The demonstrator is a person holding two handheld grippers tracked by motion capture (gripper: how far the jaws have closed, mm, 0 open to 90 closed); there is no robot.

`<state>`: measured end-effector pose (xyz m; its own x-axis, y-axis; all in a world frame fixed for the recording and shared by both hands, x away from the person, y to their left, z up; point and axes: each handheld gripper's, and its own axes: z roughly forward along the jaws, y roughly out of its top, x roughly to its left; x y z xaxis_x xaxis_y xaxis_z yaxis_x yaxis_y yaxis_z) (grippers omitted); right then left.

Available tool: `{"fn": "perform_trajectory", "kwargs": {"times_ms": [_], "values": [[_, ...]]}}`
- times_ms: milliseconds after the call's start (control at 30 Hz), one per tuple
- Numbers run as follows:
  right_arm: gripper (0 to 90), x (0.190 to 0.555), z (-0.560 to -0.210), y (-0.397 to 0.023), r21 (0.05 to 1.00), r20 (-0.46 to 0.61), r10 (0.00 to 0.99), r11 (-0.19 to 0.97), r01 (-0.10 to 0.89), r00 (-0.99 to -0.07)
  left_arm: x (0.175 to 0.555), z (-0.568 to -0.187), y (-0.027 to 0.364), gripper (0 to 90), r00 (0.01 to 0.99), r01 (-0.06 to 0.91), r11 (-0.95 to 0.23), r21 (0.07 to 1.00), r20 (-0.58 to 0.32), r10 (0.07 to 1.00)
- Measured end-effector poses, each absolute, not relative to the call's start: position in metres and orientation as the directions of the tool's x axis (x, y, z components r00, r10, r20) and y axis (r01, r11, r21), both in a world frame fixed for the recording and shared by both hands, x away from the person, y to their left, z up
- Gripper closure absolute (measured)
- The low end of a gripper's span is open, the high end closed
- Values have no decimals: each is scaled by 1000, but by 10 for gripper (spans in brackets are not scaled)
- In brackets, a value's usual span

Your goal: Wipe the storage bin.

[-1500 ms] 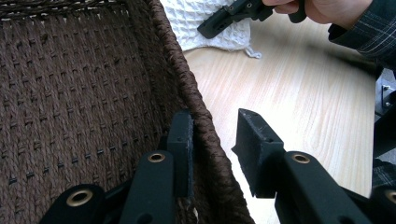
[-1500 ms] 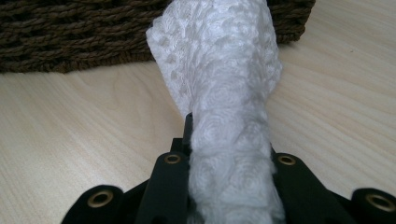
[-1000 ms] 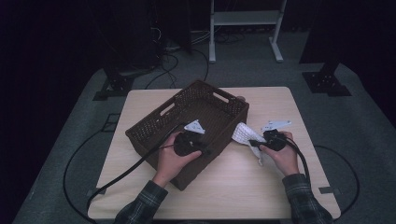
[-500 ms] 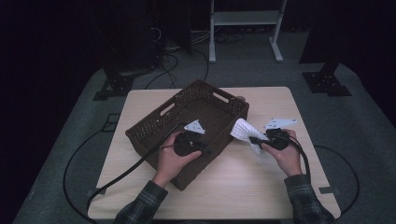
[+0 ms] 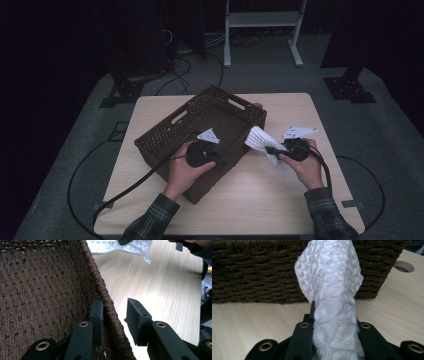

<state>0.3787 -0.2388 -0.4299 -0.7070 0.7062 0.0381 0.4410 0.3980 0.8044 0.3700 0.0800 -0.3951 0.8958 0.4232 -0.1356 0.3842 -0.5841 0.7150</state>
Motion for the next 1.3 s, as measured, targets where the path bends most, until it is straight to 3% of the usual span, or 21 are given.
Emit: {"fn": "perform_trajectory", "kwargs": {"times_ms": [1300], "values": [[756,390,-473,-230,704,57,707,473,530,-705,370,-395,80,665,895,388,-585,713,-140,423]]}}
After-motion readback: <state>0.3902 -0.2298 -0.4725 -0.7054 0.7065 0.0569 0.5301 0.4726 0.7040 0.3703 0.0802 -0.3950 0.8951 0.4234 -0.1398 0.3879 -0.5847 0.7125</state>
